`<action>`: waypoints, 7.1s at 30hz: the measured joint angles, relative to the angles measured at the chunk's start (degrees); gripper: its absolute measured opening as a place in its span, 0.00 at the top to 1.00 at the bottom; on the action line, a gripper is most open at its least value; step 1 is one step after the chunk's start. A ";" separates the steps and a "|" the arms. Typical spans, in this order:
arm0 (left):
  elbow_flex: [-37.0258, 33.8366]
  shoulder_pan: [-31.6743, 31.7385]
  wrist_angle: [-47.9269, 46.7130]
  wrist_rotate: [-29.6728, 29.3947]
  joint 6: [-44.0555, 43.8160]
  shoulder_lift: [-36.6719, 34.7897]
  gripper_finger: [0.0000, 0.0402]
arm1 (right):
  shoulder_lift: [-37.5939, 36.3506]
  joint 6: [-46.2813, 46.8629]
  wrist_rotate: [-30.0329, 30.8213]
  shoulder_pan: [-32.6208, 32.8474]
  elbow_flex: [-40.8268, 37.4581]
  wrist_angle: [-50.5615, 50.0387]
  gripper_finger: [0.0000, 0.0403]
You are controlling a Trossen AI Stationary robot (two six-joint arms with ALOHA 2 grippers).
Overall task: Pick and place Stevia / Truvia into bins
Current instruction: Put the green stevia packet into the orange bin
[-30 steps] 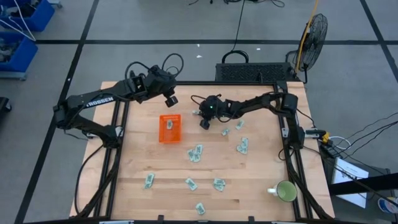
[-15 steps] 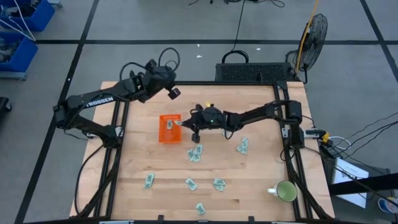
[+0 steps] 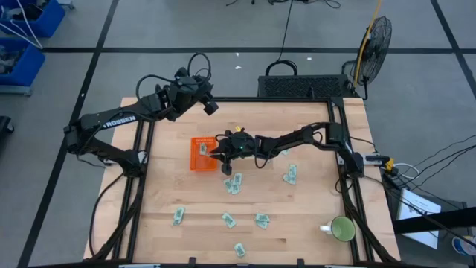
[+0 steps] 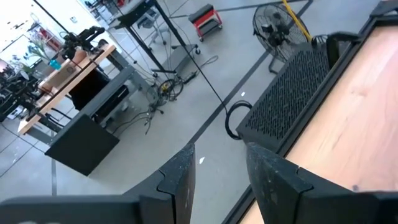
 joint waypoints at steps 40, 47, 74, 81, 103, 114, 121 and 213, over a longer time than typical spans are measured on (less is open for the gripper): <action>-14.64 -57.02 -39.11 33.31 -73.54 -0.44 0.63 | -17.06 -17.66 0.30 -3.53 0.00 -12.21 0.71; -29.95 -66.12 -8.89 28.88 -74.52 0.20 0.63 | -17.04 -17.64 0.30 -3.93 0.00 -12.19 0.71; -41.16 -64.61 -9.10 25.63 -67.55 -1.01 0.97 | -17.04 -17.51 0.27 -3.91 0.00 -12.61 0.71; -29.56 -59.19 -24.24 16.43 -55.98 -4.74 0.99 | -17.04 -17.39 0.26 -3.78 0.00 -12.63 0.71; -18.08 -18.59 -26.79 14.98 -20.29 -3.02 0.87 | -17.00 -4.35 -0.03 2.85 -9.78 -15.29 0.71; -18.27 -11.41 -22.75 16.58 -10.75 3.70 0.81 | -18.35 -5.48 0.27 2.71 -11.02 -19.21 0.71; -16.96 -8.68 -17.83 14.93 -8.11 3.32 0.81 | -30.44 -5.51 18.70 2.42 -11.04 -44.67 0.71; -16.39 -5.35 -8.34 -11.44 -3.74 -24.41 0.81 | 4.42 -2.41 1.07 -0.85 0.94 11.46 0.95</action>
